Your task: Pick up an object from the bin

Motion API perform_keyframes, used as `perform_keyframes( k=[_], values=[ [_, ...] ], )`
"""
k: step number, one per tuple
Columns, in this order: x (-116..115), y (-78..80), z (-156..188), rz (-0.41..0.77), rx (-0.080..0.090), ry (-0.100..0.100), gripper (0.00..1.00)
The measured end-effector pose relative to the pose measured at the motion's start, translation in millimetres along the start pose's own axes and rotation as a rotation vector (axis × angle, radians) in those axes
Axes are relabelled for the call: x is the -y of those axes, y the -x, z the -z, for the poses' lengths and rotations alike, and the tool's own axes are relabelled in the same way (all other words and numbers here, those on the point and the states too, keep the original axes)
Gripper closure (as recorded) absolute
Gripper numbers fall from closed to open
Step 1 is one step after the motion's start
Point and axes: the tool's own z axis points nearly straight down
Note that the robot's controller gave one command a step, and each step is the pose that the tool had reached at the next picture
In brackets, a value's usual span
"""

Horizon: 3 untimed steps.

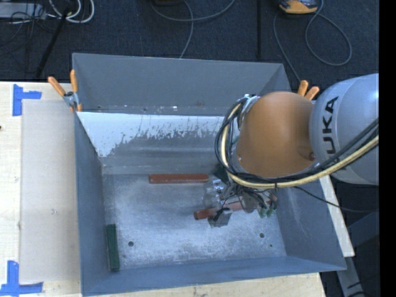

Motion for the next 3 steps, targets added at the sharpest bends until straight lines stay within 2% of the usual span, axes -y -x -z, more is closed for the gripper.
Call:
perform_keyframes(
  k=[1, 2, 3],
  values=[
    [-11, 20.8, 119, 0.007, 0.002, 0.001, 1.0],
    [-21, 22.5, -33, -0.023, -0.017, 0.002, 1.0],
    [-20, 24.0, -28, -0.025, -0.01, 0.002, 0.0]
  ],
)
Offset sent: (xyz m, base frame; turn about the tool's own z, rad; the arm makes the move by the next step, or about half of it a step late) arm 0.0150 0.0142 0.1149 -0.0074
